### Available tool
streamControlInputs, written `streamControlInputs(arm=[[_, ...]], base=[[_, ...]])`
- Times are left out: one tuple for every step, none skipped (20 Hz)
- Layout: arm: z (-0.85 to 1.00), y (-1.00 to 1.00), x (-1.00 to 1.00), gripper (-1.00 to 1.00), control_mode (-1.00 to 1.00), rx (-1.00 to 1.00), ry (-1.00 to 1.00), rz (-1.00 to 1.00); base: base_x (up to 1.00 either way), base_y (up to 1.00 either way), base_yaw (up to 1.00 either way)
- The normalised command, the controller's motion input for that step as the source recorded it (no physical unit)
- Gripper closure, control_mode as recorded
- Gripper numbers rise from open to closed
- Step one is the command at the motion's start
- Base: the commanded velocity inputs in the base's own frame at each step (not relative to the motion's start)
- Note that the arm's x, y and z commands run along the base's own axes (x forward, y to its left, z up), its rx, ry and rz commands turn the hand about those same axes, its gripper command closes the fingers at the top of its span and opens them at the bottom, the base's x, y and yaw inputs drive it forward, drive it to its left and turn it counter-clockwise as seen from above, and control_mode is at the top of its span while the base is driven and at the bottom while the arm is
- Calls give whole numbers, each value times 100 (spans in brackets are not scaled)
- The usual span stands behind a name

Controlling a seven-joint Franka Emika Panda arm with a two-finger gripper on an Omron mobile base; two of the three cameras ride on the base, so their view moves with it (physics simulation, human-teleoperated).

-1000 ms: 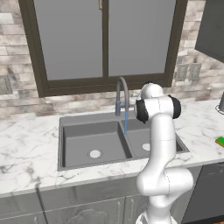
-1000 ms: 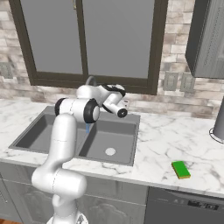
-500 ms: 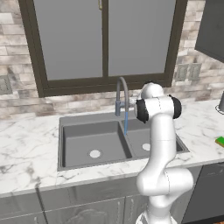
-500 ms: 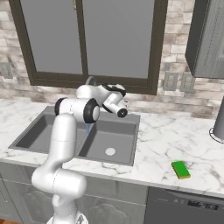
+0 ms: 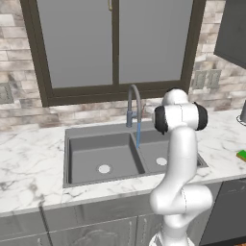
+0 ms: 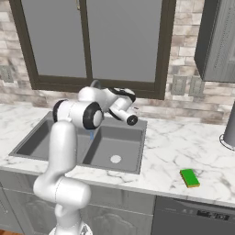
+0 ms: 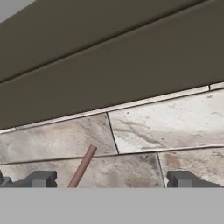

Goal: Soak the sponge with water for a few seconds and then drop it inside the sink.

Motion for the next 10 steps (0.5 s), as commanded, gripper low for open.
streamControlInputs(arm=[[22,-23,-60,-100,-100,5,2,0],[26,-23,-61,-100,-100,4,3,0],[26,-20,-61,-100,-100,3,3,0],[24,-17,-59,-100,-100,3,2,0],[26,-16,-61,-100,-100,3,3,0],[29,-14,-57,-100,-100,1,5,0],[29,-12,-56,-100,-100,0,6,0],[29,-13,-56,-100,-100,0,9,0],[28,-12,-56,-100,-100,0,9,0],[26,-12,-59,-100,-100,0,10,0]], base=[[0,0,0],[0,0,0],[0,0,0],[0,0,0],[0,0,0],[0,0,0],[0,0,0],[0,0,0],[0,0,0],[0,0,0]])
